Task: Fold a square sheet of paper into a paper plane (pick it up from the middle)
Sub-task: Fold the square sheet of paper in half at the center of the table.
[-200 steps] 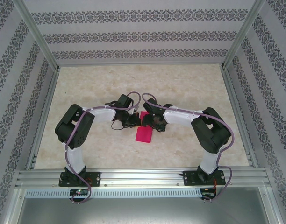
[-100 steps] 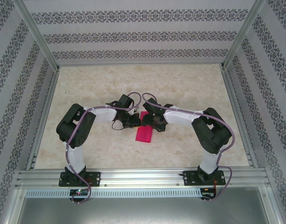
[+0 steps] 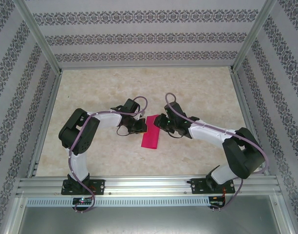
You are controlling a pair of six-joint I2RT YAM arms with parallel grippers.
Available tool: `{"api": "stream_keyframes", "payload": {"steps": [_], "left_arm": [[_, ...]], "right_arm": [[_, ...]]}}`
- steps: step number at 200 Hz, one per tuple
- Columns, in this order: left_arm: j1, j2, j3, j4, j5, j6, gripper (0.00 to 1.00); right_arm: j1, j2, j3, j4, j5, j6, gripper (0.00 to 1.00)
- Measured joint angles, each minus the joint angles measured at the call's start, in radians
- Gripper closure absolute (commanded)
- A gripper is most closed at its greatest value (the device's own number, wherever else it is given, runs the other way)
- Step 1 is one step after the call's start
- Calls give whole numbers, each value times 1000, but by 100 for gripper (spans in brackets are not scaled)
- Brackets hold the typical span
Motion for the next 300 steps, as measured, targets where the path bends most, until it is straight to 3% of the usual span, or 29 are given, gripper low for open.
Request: {"api": "stream_keyframes", "payload": {"steps": [22,92,239,300], "left_arm": [[-1,0,3,-5,-3,1,100],[-1,2,6,-9,-3,15,100],[-1,6,13,-19,-3,22,100],[-1,8,15,-20,-2,23,100]], "right_arm": [[6,51,0,85,-64,8,88],[11,160,-77,174,-125,27,86],[8,135,-94,149,-148,0,85],[-9,163,-170,267,-179,-5,84]]}}
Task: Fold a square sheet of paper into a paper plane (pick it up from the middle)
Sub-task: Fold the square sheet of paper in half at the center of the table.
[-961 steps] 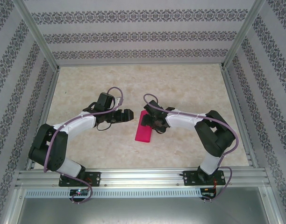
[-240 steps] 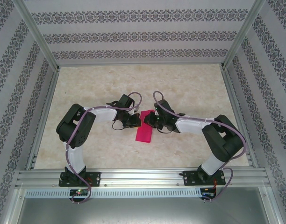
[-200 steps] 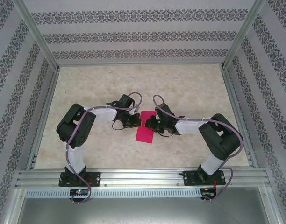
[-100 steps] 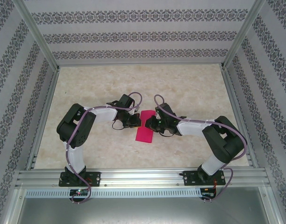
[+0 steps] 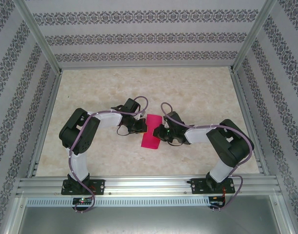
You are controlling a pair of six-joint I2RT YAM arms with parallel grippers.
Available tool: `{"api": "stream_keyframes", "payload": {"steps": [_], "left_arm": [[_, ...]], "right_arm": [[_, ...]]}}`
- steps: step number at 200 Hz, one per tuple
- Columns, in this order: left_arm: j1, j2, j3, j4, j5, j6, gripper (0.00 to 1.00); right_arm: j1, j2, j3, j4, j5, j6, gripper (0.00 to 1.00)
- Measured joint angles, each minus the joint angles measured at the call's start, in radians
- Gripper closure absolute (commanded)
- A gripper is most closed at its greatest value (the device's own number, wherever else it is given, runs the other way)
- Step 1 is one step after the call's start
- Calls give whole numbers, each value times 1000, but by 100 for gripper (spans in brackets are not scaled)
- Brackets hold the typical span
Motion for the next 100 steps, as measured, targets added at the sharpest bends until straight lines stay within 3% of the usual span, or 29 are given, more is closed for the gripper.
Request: {"api": "stream_keyframes", "payload": {"steps": [66,100], "left_arm": [[0,0,0,0,1,3,100],[0,0,0,0,2,3,100]], "right_arm": [[-2,-112,9,-136,-10,-51,83],[8,-163,-29,-86,-26,-32,83]]}}
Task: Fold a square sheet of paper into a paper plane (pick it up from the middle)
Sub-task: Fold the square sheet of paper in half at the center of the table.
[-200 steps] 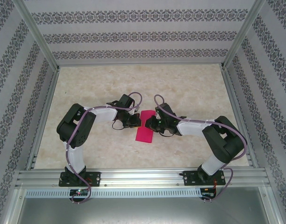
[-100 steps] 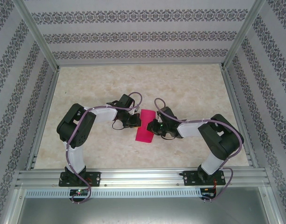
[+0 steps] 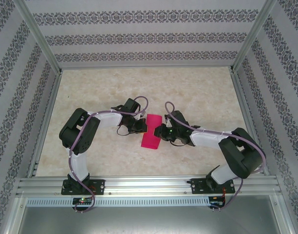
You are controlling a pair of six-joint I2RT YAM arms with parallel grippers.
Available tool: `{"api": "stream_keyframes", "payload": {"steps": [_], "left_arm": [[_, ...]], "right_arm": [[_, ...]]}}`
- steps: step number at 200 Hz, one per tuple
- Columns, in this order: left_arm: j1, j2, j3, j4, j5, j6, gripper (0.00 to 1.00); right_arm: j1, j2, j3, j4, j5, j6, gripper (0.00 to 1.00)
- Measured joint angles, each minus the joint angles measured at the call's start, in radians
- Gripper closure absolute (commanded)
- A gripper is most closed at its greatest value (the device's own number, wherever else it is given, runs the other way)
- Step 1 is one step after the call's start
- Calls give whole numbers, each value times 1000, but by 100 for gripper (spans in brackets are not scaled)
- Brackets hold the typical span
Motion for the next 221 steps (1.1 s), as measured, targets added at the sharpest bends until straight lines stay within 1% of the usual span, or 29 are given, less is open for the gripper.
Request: {"api": "stream_keyframes", "payload": {"steps": [47,79,98,122,139,154,174,200,221], "left_arm": [[0,1,0,0,1,1,100],[0,1,0,0,1,3,100],[0,1,0,0,1,7,100],[0,1,0,0,1,8,100],[0,1,0,0,1,8,100],[0,1,0,0,1,11,100],[0,3,2,0,1,13,100],[0,3,2,-1,2,16,100],[0,3,2,-1,2,19,100]], "right_arm": [[26,90,-31,31,-8,15,83],[26,87,-41,51,-10,12,82],[26,66,-41,21,-3,7,82],[30,-6,-41,-40,0,7,81],[47,-53,-41,-46,0,8,80],[61,-61,-42,-40,-2,10,80],[76,-35,-53,-14,-4,18,81],[100,39,-72,9,-4,24,81],[100,44,-77,38,-7,35,81]]}}
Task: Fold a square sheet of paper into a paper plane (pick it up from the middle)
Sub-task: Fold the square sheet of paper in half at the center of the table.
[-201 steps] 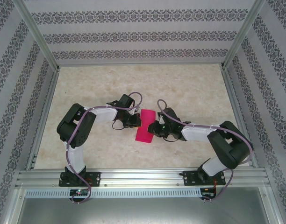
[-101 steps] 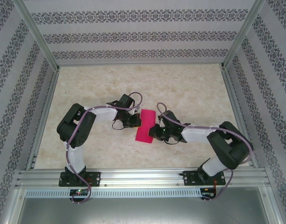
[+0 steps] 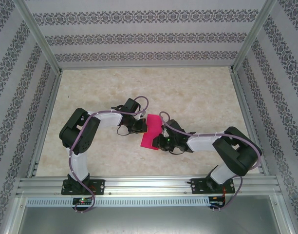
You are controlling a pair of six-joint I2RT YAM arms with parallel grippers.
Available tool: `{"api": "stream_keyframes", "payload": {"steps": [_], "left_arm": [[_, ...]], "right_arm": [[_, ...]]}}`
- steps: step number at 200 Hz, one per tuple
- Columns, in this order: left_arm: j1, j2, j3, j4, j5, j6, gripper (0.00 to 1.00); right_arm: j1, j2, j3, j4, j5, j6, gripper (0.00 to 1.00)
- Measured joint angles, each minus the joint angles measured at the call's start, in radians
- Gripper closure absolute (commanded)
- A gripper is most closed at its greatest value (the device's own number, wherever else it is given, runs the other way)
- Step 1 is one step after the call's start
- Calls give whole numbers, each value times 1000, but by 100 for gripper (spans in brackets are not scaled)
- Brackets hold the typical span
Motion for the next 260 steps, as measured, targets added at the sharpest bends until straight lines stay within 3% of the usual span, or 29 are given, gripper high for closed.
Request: {"api": "stream_keyframes", "payload": {"steps": [69,131,164,204,260], "left_arm": [[0,0,0,0,0,4,100],[0,0,2,-3,0,5,100],[0,2,7,-9,0,8,100],[0,4,11,-16,0,8,100],[0,11,22,-31,0,15,100]], "right_arm": [[12,-93,-15,-49,11,3,80],[17,-42,-52,19,0,19,82],[18,-69,-27,-58,32,9,81],[-95,-128,69,-107,52,-47,81],[-180,59,222,-51,-8,-129,83]]}}
